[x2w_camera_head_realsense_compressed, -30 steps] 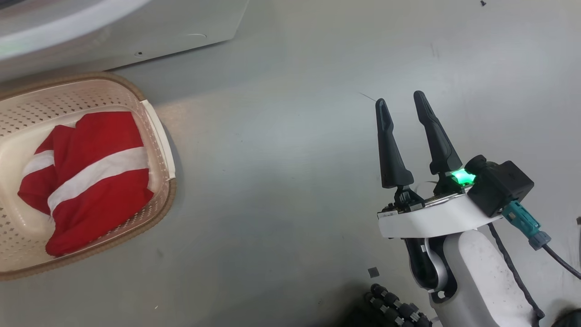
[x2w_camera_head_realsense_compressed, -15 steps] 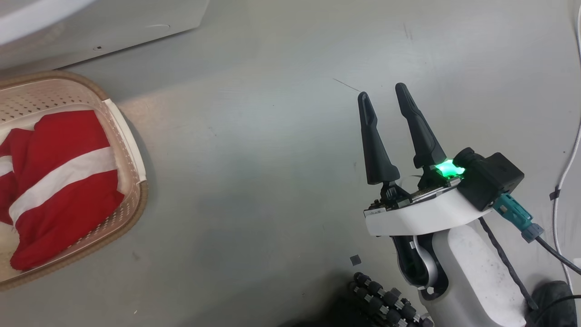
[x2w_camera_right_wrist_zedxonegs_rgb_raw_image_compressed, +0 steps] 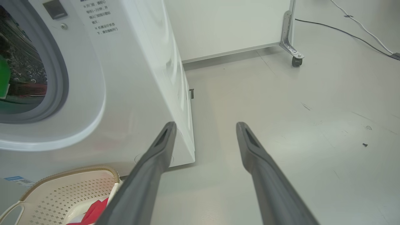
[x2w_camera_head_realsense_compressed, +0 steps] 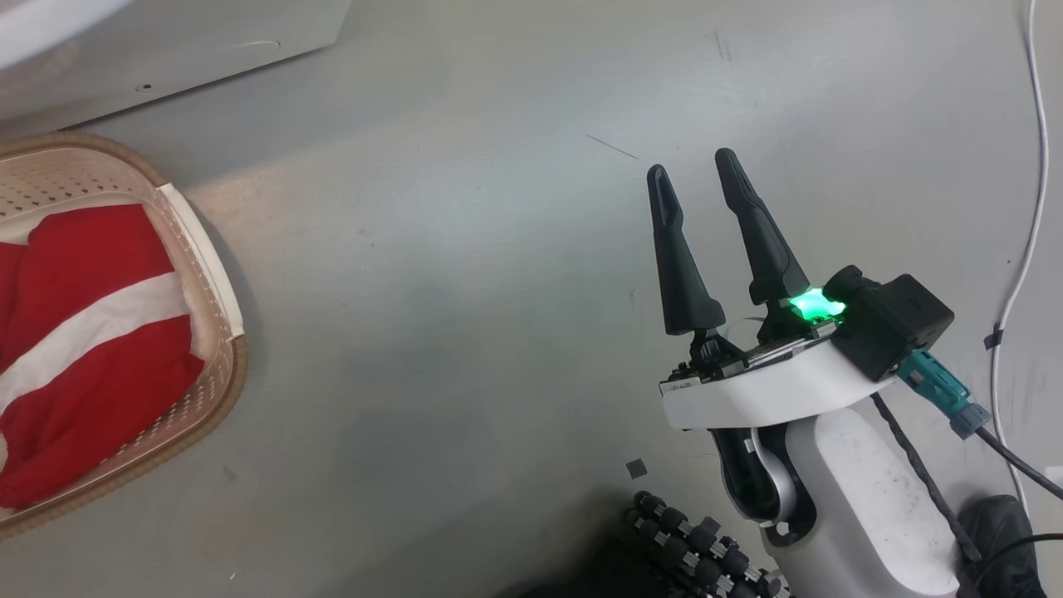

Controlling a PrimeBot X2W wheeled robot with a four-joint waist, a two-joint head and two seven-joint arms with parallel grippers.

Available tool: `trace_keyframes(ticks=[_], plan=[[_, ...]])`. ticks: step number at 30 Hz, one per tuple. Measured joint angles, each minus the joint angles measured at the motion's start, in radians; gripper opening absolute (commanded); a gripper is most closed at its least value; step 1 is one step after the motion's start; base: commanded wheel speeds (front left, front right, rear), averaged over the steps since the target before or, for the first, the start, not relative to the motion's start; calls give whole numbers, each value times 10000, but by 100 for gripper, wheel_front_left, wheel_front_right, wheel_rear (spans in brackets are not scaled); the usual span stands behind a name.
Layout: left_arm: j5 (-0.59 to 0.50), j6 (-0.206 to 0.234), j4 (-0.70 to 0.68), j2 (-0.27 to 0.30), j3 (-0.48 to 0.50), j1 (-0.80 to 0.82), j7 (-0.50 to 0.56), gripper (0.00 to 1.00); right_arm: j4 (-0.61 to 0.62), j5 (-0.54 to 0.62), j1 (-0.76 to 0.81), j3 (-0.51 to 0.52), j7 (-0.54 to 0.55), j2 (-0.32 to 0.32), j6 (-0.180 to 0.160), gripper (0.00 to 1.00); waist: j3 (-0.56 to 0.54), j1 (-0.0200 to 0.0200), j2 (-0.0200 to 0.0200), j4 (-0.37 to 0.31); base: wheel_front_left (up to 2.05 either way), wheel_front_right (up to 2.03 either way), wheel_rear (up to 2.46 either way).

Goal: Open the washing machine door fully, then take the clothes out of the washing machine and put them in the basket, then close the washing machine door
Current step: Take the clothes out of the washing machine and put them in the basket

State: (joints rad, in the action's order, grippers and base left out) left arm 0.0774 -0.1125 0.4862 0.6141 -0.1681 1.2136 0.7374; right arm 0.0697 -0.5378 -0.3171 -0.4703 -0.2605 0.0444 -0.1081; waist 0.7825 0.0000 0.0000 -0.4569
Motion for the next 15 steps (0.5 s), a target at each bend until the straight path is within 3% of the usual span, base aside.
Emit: trace_keyframes(ticks=[1,2,3,4,6,15], plan=[[-10,0,46,15,8,24,82,100,0,0,-23,-10,0,-2,0,100,1,0,0,-5,0,0,0],[-10,0,71,15,2,67,111,91,0,0,-30,-13,0,-2,0,100,2,0,0,-10,0,0,0],[-12,0,92,13,-19,122,209,59,-2,-2,-30,-15,0,-2,0,100,4,0,0,-13,0,0,0],[-12,0,113,12,-29,177,291,46,-2,-2,-31,-15,0,0,-2,100,7,0,0,-16,0,0,0],[-12,0,117,10,-52,267,314,0,-6,-2,-34,-23,0,0,-2,100,14,0,0,-19,0,0,0],[10,0,65,-165,-128,474,136,0,-21,4,-257,-48,0,0,-4,100,45,0,0,31,0,0,0]])
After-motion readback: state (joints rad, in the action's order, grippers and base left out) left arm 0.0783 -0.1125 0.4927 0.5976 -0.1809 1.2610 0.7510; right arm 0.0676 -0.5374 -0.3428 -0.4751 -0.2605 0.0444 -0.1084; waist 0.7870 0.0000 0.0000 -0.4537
